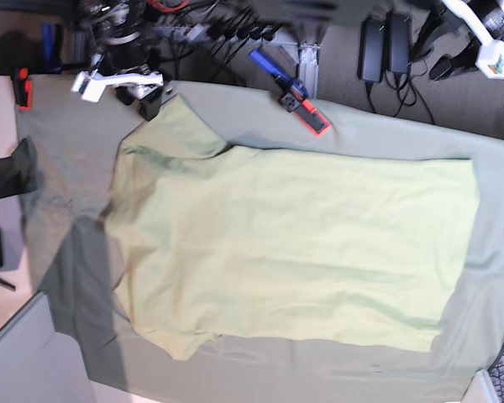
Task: Fold the T-shirt properly
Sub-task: 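Grasp the shirt's shoulder corners with both grippers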
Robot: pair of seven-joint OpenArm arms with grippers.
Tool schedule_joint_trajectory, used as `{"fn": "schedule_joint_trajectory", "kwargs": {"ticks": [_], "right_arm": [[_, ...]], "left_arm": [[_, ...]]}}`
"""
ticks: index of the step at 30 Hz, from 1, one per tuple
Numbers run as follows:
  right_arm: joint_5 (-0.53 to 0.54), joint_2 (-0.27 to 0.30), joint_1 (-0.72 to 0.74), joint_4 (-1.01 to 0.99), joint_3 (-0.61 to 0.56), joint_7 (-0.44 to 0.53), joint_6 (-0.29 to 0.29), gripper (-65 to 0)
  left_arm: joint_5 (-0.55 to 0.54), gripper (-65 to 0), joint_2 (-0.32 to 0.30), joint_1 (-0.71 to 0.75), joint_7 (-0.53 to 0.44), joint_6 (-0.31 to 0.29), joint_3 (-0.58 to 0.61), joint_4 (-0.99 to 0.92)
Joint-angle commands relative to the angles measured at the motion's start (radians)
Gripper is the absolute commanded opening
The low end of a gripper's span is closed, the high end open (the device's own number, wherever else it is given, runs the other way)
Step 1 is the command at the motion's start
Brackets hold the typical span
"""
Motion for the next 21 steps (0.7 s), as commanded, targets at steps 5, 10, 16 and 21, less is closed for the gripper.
{"fn": "schedule_joint_trajectory", "kwargs": {"ticks": [5,10,16,21], "right_arm": [[-0.031,-0.060,0.027,0.004,-0.060,0.001,0.014,-30.3],[-0.031,-0.115,0.045,-0.007,-0.061,0.002,0.013,-30.6],[-0.101,-0.122,0.054,-0.007,-0.061,0.004,0.011,-65.0],[-0.203,-0.122,0.054,-0.006,-0.061,0.004,0.013,-65.0]], "left_arm": [[-0.068,-31.8,-0.031,0.018,-0.016,-0.012,-0.065,0.015],[-0.157,-29.1,-0.051,0.010,0.009,-0.012,-0.155,0.015],[-0.151,-28.8,-0.081,-0.047,0.079,0.084,-0.170,0.014],[-0.132,-28.8,-0.094,-0.140,0.132,0.164,-0.170,0.014]]}}
